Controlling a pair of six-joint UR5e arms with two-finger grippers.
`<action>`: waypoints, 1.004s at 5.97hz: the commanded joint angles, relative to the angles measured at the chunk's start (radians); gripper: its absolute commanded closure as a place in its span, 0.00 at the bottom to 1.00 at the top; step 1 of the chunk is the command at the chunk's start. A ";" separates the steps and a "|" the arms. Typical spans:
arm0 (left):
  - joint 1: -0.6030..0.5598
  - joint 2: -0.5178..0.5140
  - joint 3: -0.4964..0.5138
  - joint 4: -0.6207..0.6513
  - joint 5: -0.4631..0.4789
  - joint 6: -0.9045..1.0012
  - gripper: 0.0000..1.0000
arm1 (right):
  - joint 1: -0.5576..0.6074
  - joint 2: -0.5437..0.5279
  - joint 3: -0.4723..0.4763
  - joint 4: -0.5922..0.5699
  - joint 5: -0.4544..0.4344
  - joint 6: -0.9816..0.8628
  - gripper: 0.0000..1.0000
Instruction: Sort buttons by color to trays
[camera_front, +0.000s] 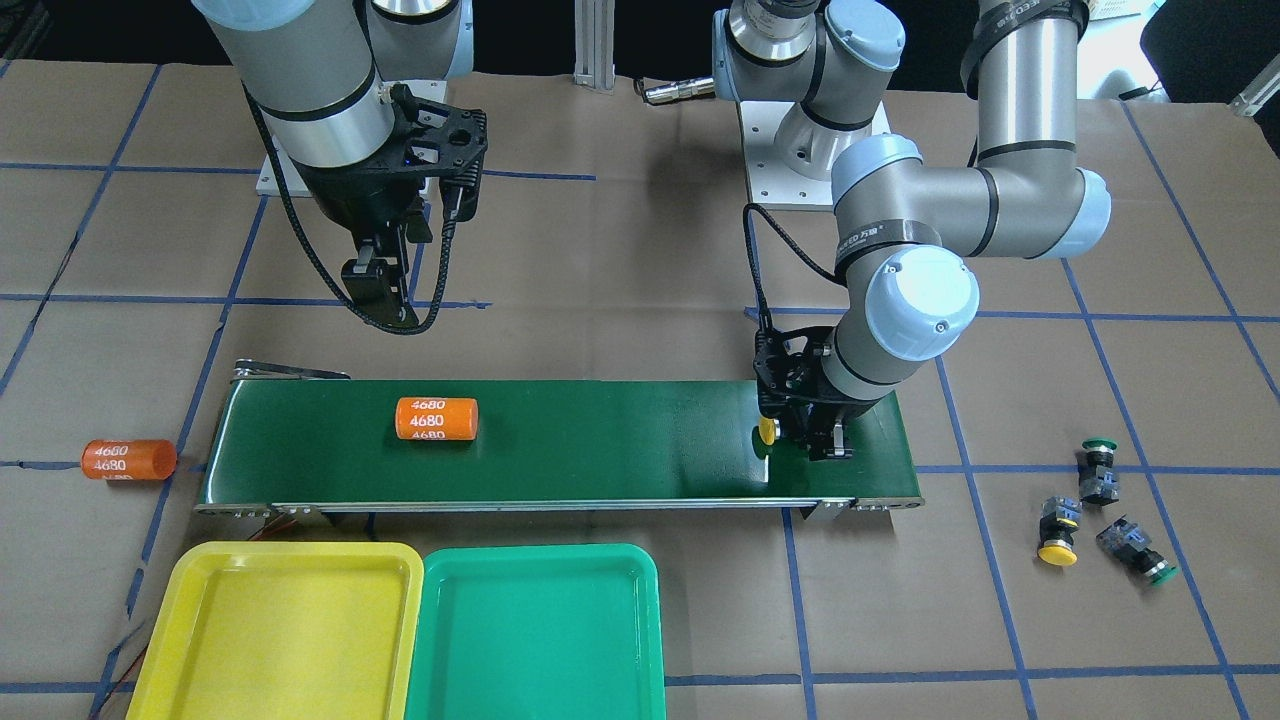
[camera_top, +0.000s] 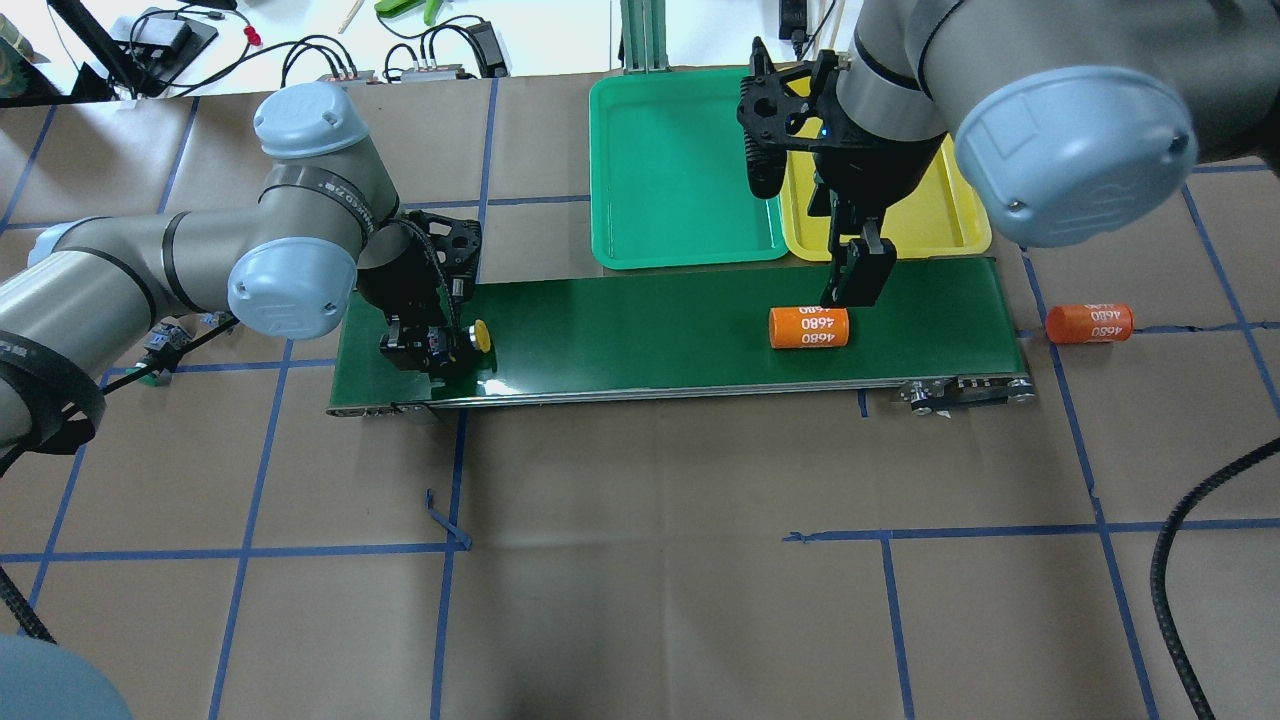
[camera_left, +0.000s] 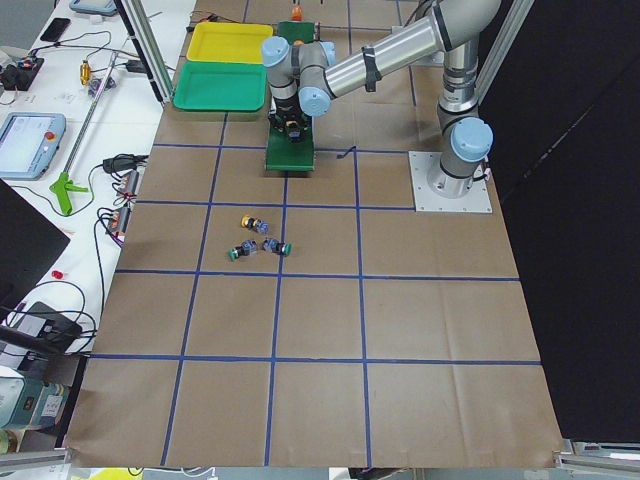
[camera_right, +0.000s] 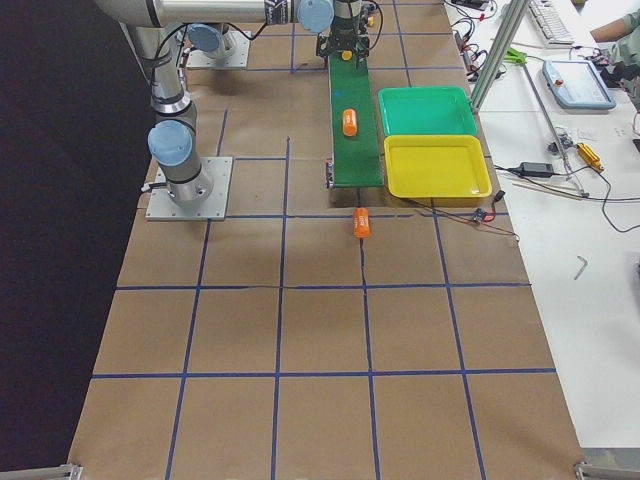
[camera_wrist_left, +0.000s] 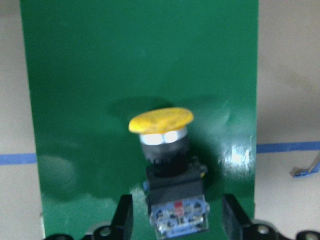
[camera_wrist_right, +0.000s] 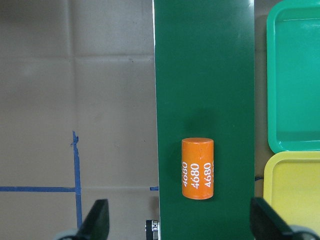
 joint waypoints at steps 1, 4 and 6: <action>0.147 0.008 0.022 0.003 -0.007 -0.052 0.19 | 0.001 0.000 0.004 -0.001 0.000 0.001 0.00; 0.338 -0.076 0.172 0.023 0.001 -0.357 0.13 | 0.018 0.015 0.004 -0.019 0.014 0.022 0.00; 0.428 -0.200 0.235 0.119 0.007 -0.485 0.12 | 0.061 0.081 0.002 -0.080 0.013 0.083 0.00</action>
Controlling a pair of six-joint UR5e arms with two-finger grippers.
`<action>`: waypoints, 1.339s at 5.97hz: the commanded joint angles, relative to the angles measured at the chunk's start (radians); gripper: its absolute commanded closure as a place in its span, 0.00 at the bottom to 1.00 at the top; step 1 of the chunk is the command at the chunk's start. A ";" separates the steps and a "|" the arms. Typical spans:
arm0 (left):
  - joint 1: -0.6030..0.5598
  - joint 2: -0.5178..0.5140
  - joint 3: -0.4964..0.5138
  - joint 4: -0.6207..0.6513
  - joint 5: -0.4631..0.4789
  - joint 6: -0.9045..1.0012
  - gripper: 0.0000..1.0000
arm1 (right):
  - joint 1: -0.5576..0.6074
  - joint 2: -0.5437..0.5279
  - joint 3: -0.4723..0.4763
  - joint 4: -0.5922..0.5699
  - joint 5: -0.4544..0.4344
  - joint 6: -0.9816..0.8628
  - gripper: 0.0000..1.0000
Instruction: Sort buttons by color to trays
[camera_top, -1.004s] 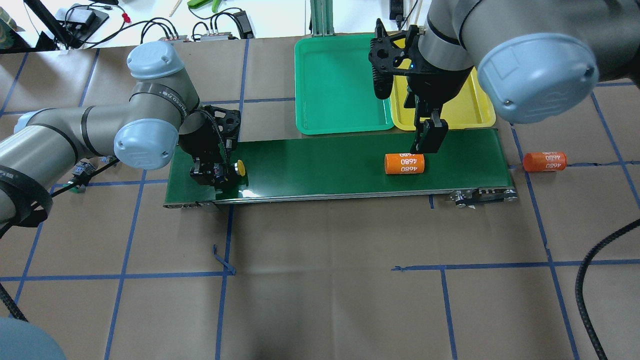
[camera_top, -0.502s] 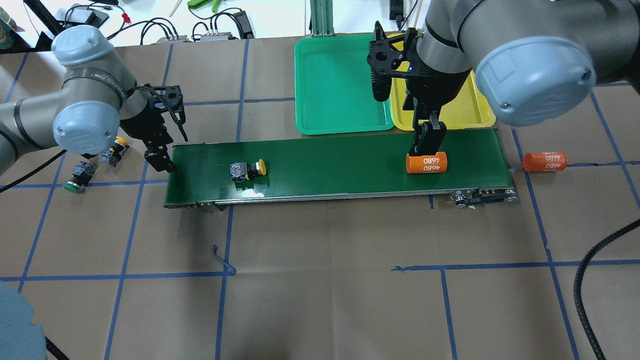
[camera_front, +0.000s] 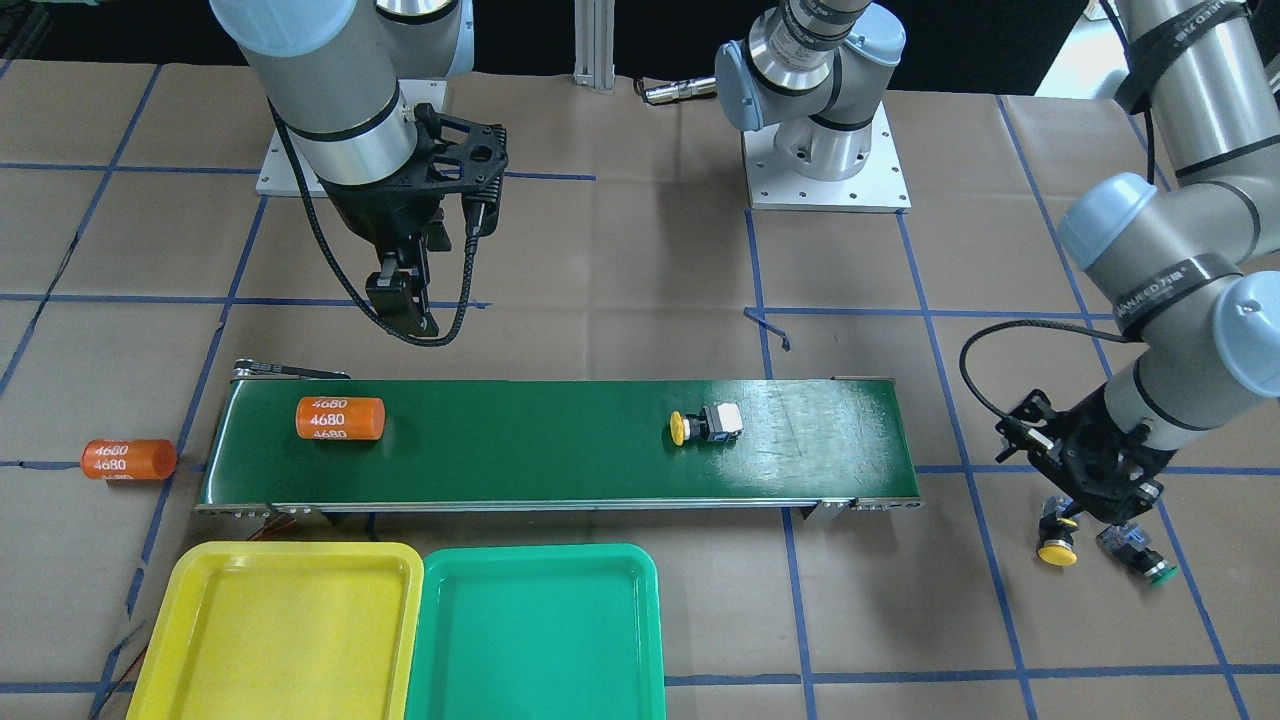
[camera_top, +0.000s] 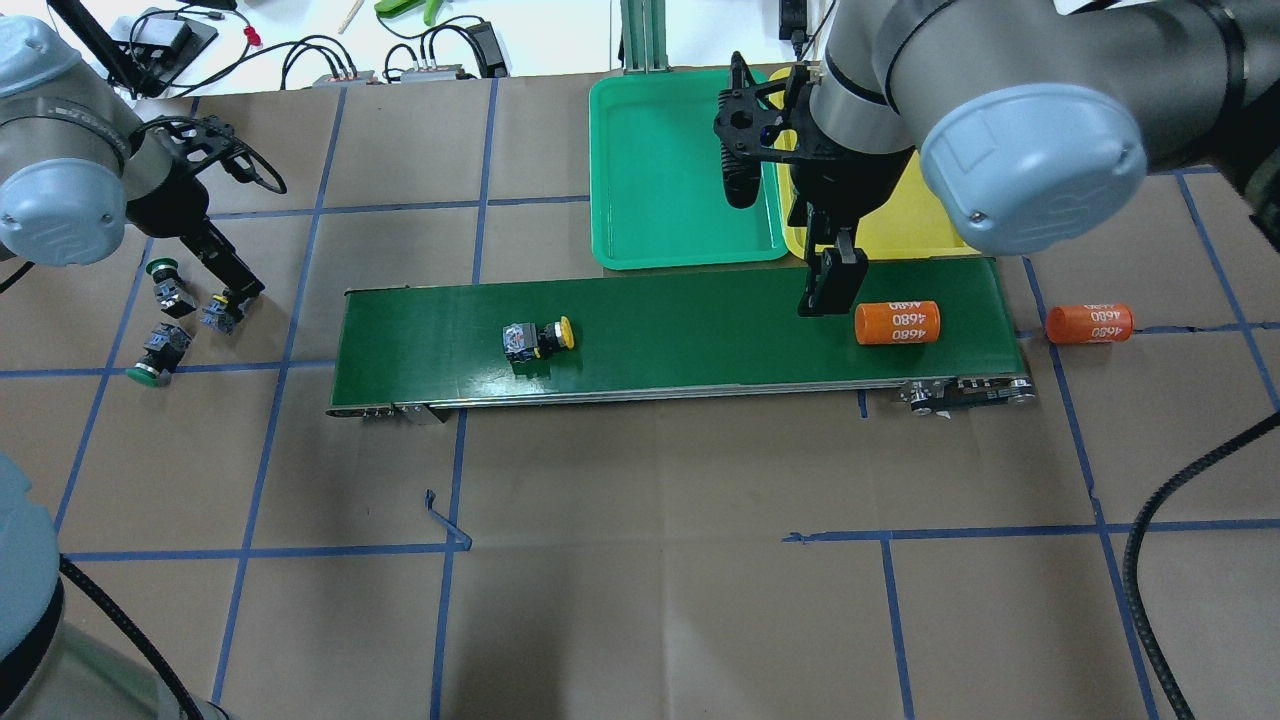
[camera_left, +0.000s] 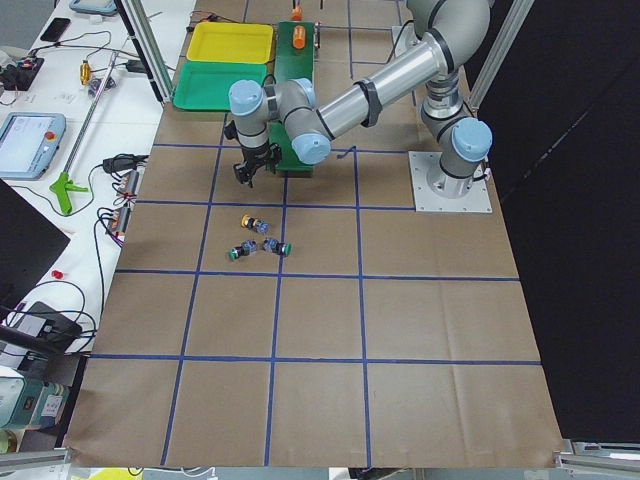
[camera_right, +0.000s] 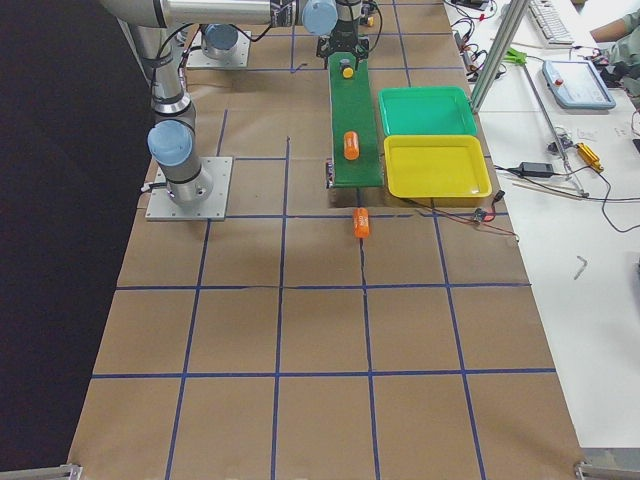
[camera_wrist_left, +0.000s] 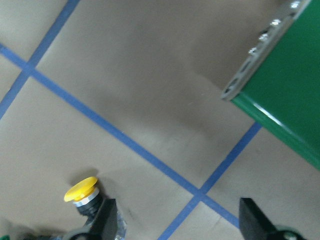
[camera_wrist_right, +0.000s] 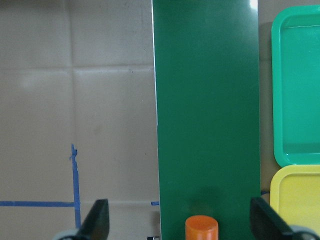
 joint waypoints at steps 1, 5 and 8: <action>0.062 -0.123 0.028 0.101 0.004 -0.061 0.12 | 0.075 0.087 -0.001 -0.143 -0.006 0.083 0.00; 0.064 -0.160 0.003 0.100 0.012 -0.153 1.00 | 0.177 0.256 -0.001 -0.328 -0.006 0.150 0.00; -0.037 0.012 -0.016 -0.070 0.033 -0.073 1.00 | 0.171 0.308 0.046 -0.357 -0.048 -0.005 0.00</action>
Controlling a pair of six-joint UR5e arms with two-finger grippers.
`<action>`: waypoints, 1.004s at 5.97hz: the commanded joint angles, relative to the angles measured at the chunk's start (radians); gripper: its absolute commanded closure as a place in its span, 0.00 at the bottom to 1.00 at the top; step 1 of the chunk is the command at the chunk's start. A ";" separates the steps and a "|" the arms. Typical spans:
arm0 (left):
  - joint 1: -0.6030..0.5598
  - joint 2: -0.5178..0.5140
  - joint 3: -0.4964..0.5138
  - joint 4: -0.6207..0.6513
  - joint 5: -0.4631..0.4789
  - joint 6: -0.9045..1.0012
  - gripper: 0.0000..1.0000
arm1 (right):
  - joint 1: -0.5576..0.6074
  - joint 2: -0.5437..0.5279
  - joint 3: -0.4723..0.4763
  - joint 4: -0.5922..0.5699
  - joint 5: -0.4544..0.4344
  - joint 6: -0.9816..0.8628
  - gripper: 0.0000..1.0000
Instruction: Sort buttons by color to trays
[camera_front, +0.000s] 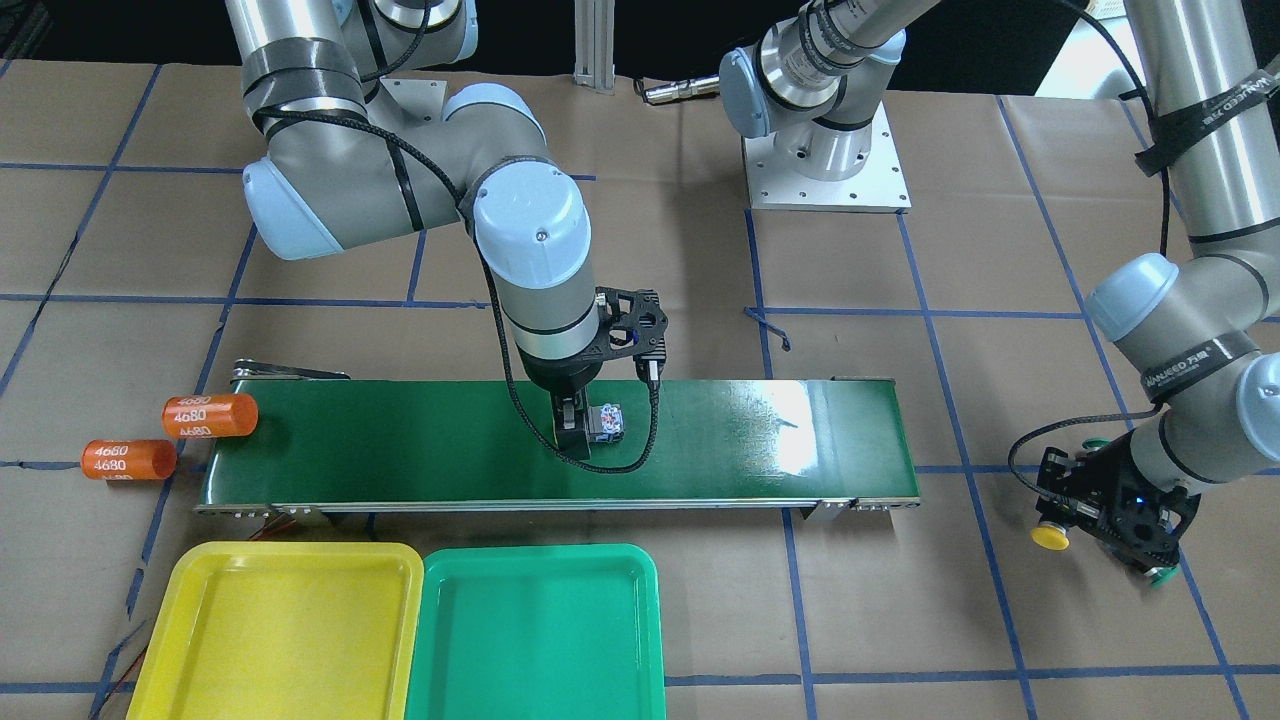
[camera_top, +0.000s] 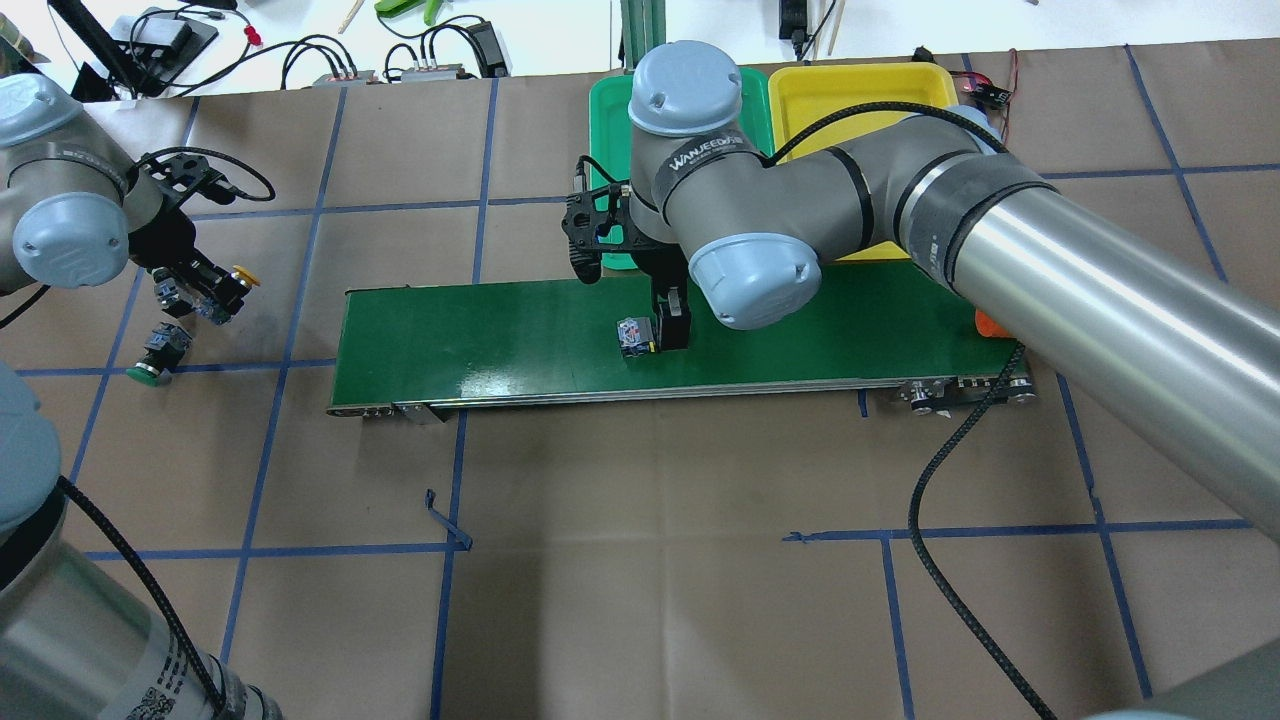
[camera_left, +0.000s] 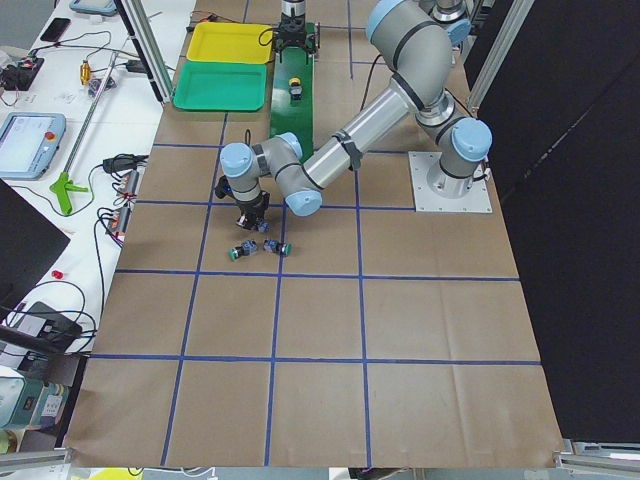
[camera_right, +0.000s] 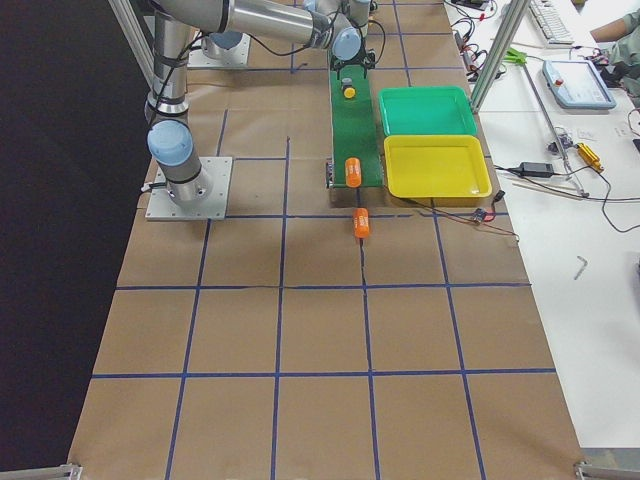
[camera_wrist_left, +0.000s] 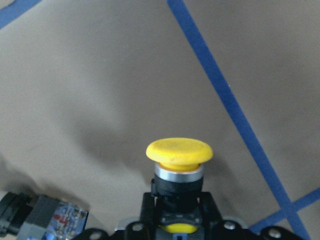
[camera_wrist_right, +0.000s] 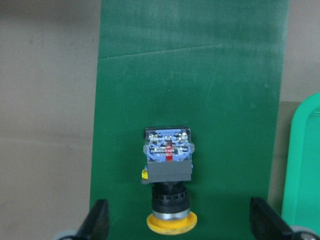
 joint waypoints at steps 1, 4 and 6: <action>-0.161 0.167 -0.039 -0.111 0.016 0.124 1.00 | -0.022 0.002 0.079 -0.056 -0.071 -0.042 0.00; -0.340 0.200 -0.160 -0.131 0.053 0.430 1.00 | -0.099 -0.007 0.160 -0.148 -0.075 -0.057 0.52; -0.419 0.185 -0.173 -0.091 0.113 0.427 0.67 | -0.140 -0.056 0.159 -0.142 -0.076 -0.131 0.83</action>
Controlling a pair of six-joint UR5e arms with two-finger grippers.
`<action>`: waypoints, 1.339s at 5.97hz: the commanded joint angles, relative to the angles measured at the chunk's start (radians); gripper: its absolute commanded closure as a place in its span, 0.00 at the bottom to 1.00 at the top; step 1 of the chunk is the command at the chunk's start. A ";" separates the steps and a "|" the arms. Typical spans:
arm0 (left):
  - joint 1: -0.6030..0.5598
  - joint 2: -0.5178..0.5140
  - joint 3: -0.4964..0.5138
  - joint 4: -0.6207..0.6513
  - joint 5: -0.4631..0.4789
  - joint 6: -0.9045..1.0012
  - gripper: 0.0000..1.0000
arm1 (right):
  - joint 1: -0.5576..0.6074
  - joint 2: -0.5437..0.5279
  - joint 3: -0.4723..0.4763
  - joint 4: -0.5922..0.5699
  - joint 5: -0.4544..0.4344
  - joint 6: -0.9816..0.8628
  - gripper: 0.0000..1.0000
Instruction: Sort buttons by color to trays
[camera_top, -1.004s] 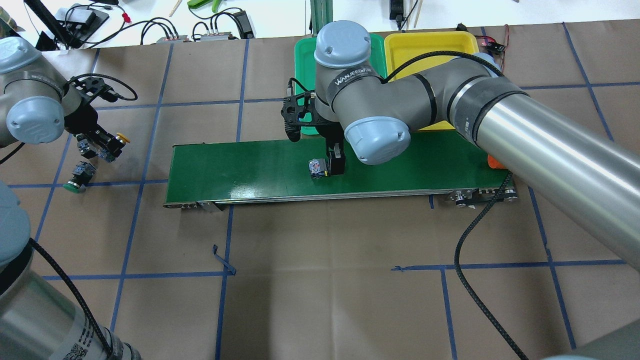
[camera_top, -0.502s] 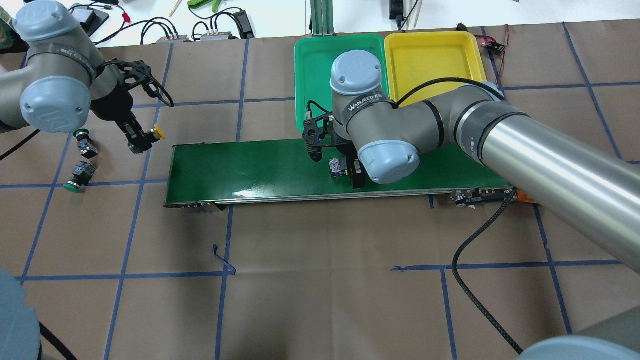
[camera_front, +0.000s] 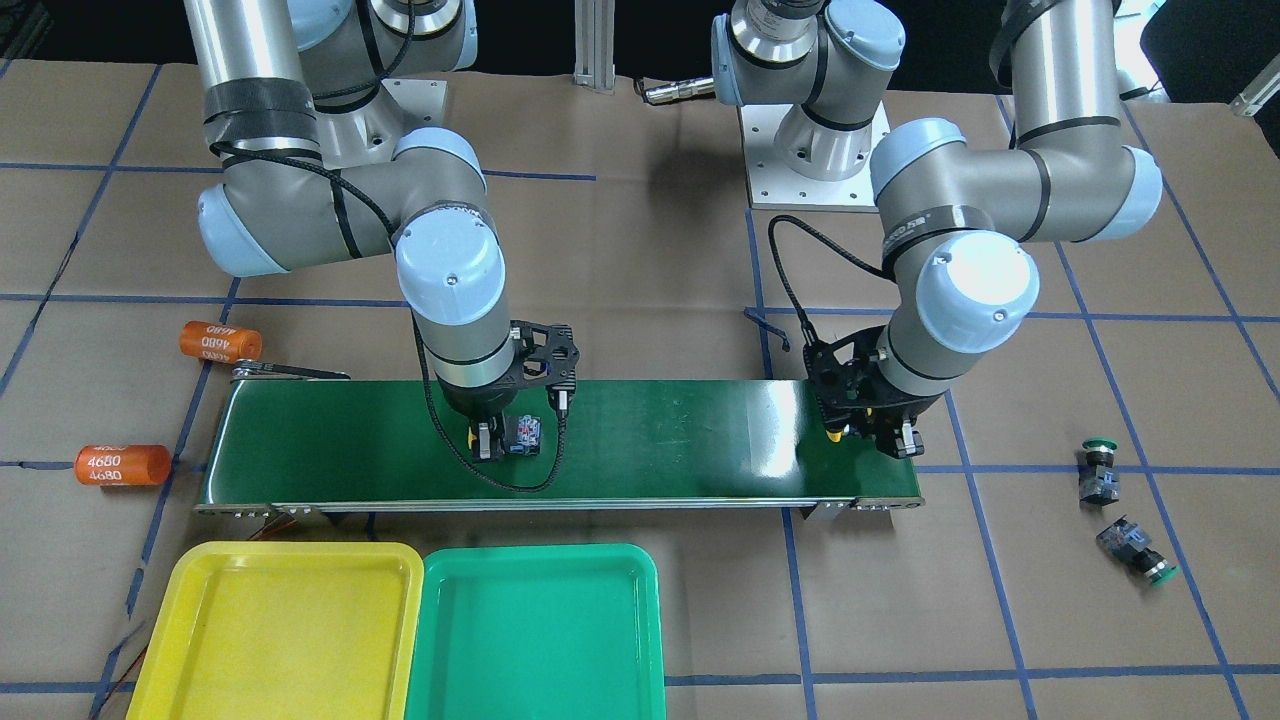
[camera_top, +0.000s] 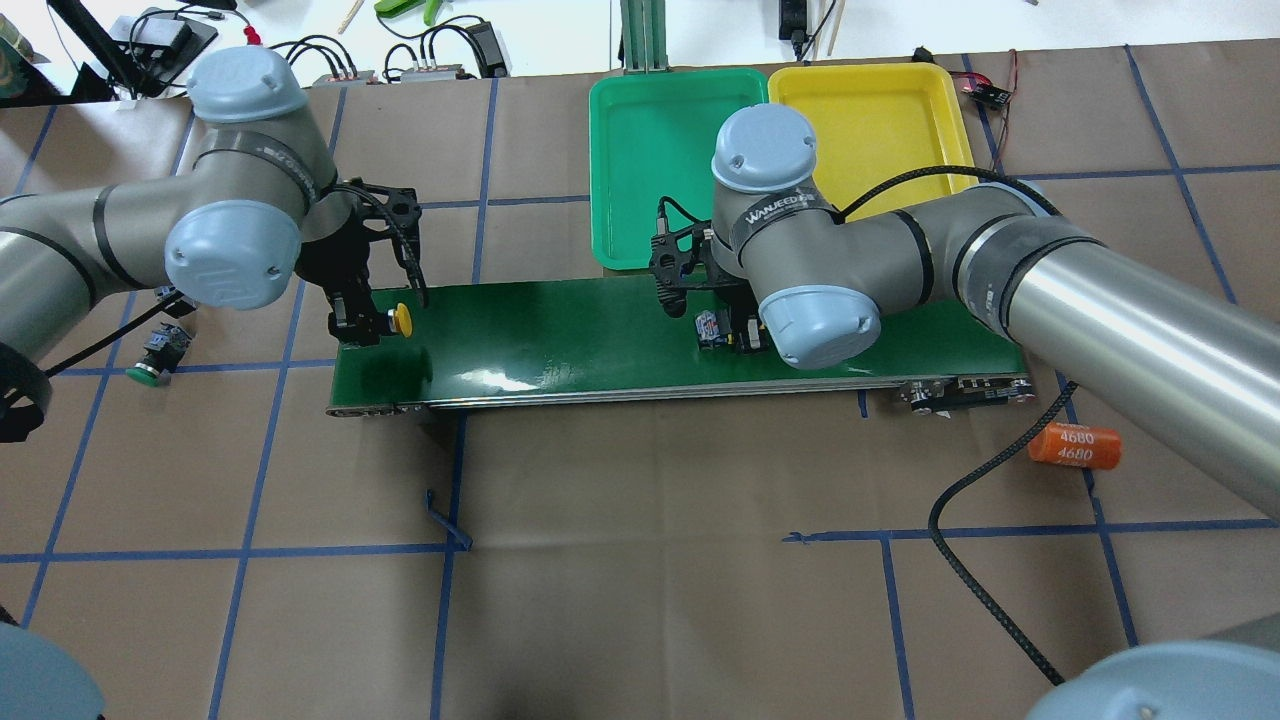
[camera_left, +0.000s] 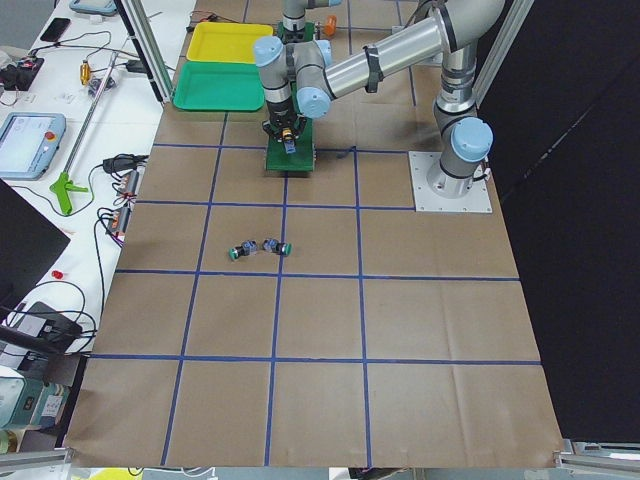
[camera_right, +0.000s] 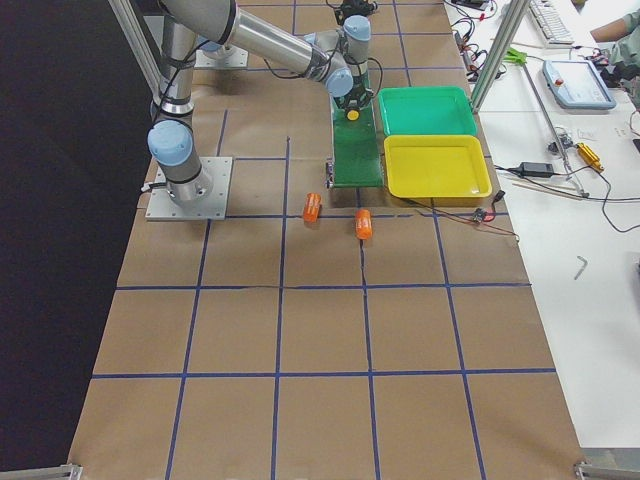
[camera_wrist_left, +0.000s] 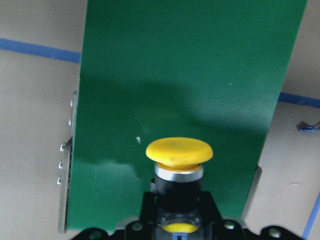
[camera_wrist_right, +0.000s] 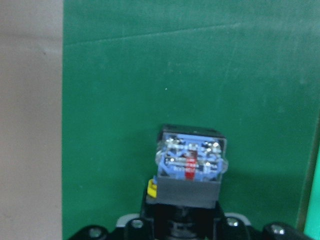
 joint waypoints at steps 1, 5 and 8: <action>-0.036 -0.009 -0.023 0.019 -0.020 0.008 0.18 | -0.053 -0.052 -0.009 0.014 0.000 -0.062 0.86; 0.279 0.026 0.000 0.028 -0.033 -0.058 0.05 | -0.271 0.015 -0.141 0.001 0.010 -0.322 0.85; 0.482 -0.073 0.077 0.108 -0.045 -0.178 0.05 | -0.328 0.270 -0.340 0.000 0.021 -0.343 0.69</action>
